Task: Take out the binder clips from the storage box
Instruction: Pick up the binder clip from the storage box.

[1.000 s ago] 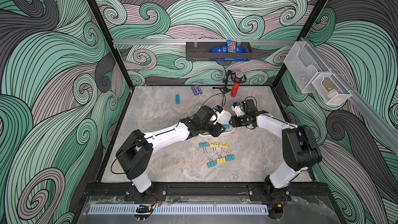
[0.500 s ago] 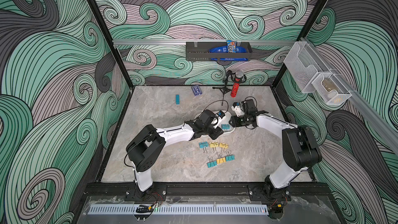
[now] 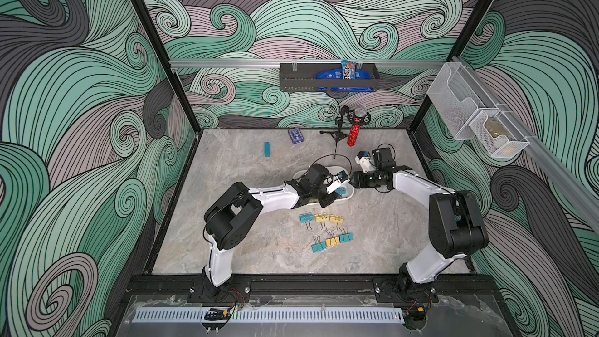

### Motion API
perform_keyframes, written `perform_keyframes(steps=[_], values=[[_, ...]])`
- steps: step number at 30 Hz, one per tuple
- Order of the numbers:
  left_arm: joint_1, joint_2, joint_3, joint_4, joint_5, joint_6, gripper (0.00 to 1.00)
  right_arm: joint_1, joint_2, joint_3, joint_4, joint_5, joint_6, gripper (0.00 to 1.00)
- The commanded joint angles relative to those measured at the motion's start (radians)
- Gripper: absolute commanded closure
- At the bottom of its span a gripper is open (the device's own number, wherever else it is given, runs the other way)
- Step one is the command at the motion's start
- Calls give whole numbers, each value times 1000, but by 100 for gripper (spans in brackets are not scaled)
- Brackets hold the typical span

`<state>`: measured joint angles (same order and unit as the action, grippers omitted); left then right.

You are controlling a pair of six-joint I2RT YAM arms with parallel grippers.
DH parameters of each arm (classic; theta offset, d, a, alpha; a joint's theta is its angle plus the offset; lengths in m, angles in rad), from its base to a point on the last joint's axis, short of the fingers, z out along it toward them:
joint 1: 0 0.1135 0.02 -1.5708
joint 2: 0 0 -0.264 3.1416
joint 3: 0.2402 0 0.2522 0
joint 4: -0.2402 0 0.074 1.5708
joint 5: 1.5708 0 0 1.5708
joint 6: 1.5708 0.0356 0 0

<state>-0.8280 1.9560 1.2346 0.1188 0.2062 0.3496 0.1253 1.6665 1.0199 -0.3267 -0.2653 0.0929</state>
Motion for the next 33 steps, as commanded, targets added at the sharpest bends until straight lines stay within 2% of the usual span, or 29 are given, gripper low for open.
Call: perform_keyframes(steps=[1,4,15,20,25,33], values=[[-3,44,81,-51,-5,92,57,-11,-30,14,3,-38,10,52],[-3,76,129,-84,-36,81,58,-19,-25,14,3,-37,8,52],[-6,160,214,-137,-5,166,63,-31,-17,17,3,-43,7,52],[-10,176,228,-140,-2,189,64,-33,-17,16,3,-45,7,52],[-11,181,237,-142,-10,196,72,-32,-21,16,3,-44,7,52],[-19,172,221,-105,-4,221,75,-32,-21,14,2,-45,5,52]])
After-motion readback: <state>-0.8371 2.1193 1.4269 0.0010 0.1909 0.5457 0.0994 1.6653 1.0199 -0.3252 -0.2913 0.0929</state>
